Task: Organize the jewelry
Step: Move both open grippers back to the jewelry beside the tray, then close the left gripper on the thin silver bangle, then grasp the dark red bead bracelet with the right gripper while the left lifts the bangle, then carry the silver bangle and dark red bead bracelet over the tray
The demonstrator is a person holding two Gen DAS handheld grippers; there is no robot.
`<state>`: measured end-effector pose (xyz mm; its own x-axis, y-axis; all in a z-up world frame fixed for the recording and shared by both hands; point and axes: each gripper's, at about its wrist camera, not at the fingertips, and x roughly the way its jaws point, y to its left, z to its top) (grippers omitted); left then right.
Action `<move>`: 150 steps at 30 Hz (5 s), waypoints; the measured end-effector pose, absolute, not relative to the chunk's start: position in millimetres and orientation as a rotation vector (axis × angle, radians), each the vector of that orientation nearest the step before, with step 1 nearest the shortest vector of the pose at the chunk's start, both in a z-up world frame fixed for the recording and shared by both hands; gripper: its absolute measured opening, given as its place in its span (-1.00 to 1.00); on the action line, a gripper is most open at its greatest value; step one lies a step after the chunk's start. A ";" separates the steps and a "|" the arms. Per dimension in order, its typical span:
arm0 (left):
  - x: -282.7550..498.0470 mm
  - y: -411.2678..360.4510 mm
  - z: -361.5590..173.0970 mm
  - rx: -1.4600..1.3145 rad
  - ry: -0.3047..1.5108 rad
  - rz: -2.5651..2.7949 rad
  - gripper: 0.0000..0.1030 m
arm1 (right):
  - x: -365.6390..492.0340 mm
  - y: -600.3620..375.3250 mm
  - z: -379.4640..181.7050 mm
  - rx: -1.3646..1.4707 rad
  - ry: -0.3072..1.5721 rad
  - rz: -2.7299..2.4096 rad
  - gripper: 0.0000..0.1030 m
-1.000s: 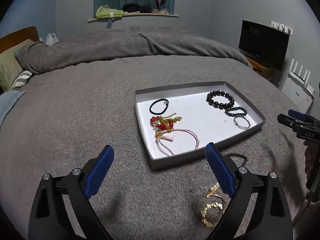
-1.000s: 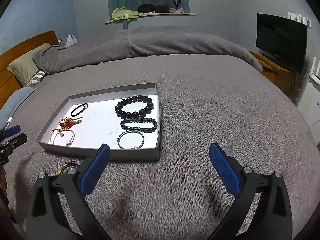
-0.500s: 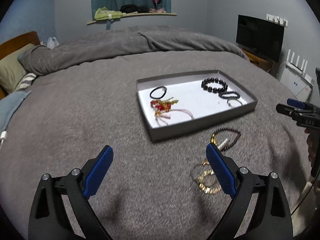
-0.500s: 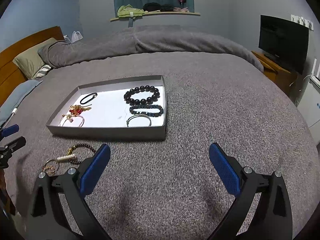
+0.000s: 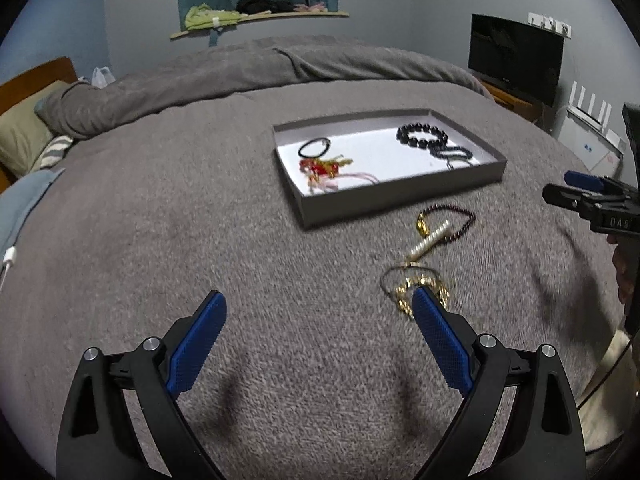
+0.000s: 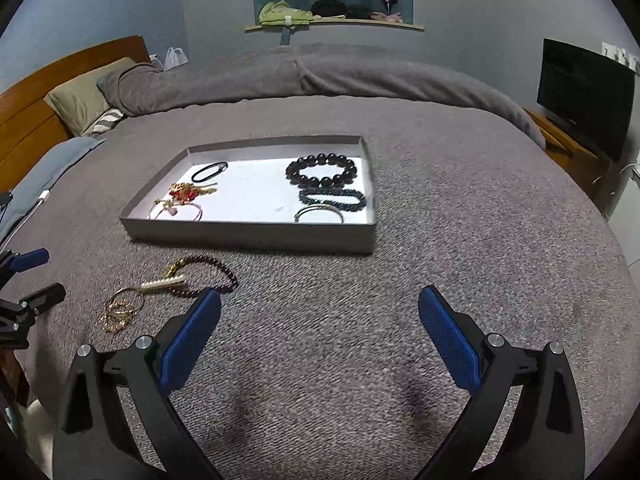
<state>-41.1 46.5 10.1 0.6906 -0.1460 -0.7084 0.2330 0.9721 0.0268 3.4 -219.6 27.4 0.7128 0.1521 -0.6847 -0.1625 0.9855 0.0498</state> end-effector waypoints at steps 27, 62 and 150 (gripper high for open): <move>2.3 -19.0 -28.8 0.121 0.929 -0.387 -0.02 | 12.8 -210.1 3.3 -0.016 0.805 0.248 0.89; -6.1 39.0 2.5 0.044 0.824 -0.325 -0.03 | 70.6 -143.7 -34.2 -0.063 0.944 0.373 -0.38; 206.6 -47.6 -21.9 0.254 0.988 -0.481 -0.03 | 239.1 -155.3 8.5 0.037 0.883 0.310 -0.89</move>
